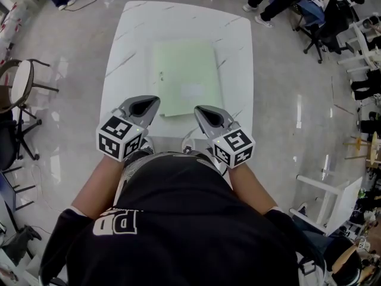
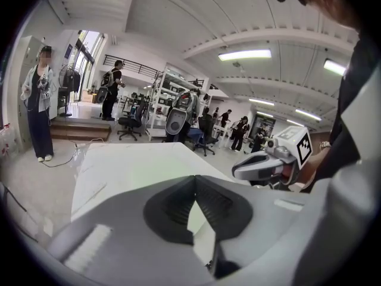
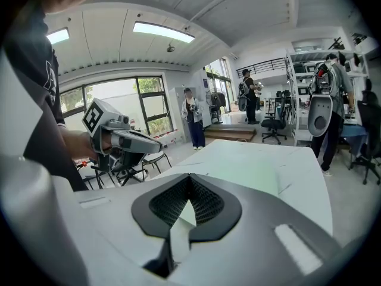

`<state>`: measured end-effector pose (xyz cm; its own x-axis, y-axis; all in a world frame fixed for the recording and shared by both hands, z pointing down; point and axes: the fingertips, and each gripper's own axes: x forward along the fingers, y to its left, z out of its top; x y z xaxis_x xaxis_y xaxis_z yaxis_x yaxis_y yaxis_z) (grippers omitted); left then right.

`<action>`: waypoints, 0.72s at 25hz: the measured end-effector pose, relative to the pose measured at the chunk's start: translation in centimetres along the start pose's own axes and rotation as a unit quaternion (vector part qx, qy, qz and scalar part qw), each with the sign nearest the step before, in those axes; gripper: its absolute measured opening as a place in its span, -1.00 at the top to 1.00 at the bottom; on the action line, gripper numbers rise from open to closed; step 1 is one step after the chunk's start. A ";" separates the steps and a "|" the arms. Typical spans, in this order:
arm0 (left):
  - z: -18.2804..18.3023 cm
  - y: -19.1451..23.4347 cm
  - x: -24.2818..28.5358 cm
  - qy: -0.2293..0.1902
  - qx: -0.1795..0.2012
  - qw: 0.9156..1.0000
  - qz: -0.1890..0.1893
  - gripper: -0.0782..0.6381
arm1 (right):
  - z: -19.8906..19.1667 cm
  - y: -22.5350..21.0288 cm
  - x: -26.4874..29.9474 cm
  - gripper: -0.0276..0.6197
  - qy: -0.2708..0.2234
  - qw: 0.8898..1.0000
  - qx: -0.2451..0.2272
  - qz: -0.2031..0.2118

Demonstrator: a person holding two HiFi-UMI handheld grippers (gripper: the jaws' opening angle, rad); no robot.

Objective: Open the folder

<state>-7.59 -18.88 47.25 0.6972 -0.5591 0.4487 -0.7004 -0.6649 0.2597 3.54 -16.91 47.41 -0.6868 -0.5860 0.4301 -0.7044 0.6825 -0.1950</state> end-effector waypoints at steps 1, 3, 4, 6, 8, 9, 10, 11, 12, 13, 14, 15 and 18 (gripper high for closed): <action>-0.1 0.0 0.1 0.002 0.001 1.000 -0.001 0.64 | -0.1 0.0 0.0 0.91 0.001 1.000 0.000 0.000; -0.6 0.0 0.2 0.007 0.004 1.000 -0.002 0.64 | -0.2 0.0 0.1 0.91 0.003 1.000 -0.001 0.000; -0.9 0.0 0.4 0.010 0.005 1.000 -0.001 0.64 | -0.3 0.0 0.1 0.91 0.004 1.000 -0.001 0.000; -1.7 0.2 0.7 0.022 0.010 1.000 -0.001 0.64 | -0.4 0.0 0.2 0.91 0.005 1.000 0.000 -0.001; -2.8 0.4 1.0 0.036 0.014 0.999 0.001 0.64 | -0.5 0.0 0.2 0.91 0.006 1.000 0.001 -0.001; -3.4 0.6 1.1 0.044 0.016 0.999 0.001 0.64 | -0.6 0.0 0.2 0.91 0.007 1.000 0.001 -0.001; -4.0 0.7 1.3 0.051 0.018 0.999 0.001 0.64 | -0.7 0.0 0.2 0.91 0.008 1.000 0.002 -0.001; -4.6 0.8 1.5 0.056 0.019 0.998 0.000 0.64 | -0.8 0.0 0.3 0.91 0.009 1.000 0.002 -0.002; -5.0 0.9 1.7 0.061 0.019 0.998 -0.002 0.64 | -1.0 0.1 0.3 0.91 0.010 1.000 0.003 -0.002; -5.5 1.0 1.8 0.064 0.019 0.998 -0.004 0.64 | -1.2 0.1 0.4 0.91 0.011 1.000 0.004 -0.003; -5.8 1.0 2.0 0.068 0.018 0.998 -0.006 0.64 | -1.4 0.1 0.4 0.91 0.012 1.000 0.004 -0.004; -6.2 1.1 2.2 0.071 0.018 0.997 -0.007 0.64 | -1.6 0.1 0.4 0.91 0.014 1.000 0.004 -0.005; -7.2 1.4 2.7 0.082 0.022 0.996 -0.008 0.64 | -1.9 0.1 0.4 0.91 0.018 1.000 0.004 -0.006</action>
<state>-7.76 -17.76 55.00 0.6715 -0.4620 0.5794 -0.6790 -0.6966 0.2315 3.56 -16.22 49.27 -0.6708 -0.5784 0.4643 -0.7146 0.6715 -0.1960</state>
